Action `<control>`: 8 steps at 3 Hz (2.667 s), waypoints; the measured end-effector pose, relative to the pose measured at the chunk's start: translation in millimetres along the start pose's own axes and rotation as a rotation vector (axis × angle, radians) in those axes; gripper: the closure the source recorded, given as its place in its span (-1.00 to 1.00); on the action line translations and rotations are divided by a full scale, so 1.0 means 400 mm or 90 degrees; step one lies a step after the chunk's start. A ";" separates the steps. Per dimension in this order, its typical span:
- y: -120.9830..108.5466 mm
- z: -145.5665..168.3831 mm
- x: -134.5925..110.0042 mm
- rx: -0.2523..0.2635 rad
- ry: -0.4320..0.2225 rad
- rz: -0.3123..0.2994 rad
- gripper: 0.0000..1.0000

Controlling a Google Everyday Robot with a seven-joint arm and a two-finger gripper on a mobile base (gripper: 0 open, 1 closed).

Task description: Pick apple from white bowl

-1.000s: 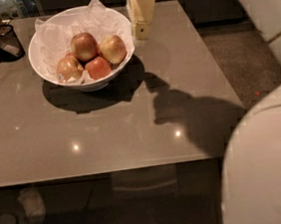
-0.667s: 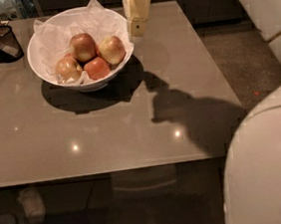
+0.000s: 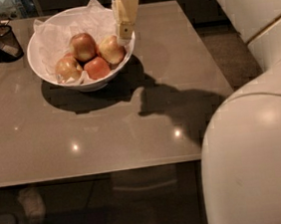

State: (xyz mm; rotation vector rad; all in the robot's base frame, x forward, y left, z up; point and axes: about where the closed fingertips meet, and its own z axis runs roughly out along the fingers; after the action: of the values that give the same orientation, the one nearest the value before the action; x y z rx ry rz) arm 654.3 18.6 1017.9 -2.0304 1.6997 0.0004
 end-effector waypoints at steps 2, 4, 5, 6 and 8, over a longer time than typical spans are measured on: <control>-0.032 0.088 -0.014 -0.040 -0.042 0.005 -0.72; -0.052 0.148 -0.020 -0.070 -0.067 0.017 -0.72; -0.063 0.176 -0.018 -0.080 -0.077 0.026 -0.76; -0.071 0.206 -0.012 -0.089 -0.085 0.040 -0.68; -0.074 0.246 0.011 -0.105 -0.090 0.068 -0.42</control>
Offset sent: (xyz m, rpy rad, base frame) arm 0.0244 0.0147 -0.0306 0.0386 0.1542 0.0585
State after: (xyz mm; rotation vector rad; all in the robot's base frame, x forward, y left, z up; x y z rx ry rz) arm 712.7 53.6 940.6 -1.9998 1.7665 0.3230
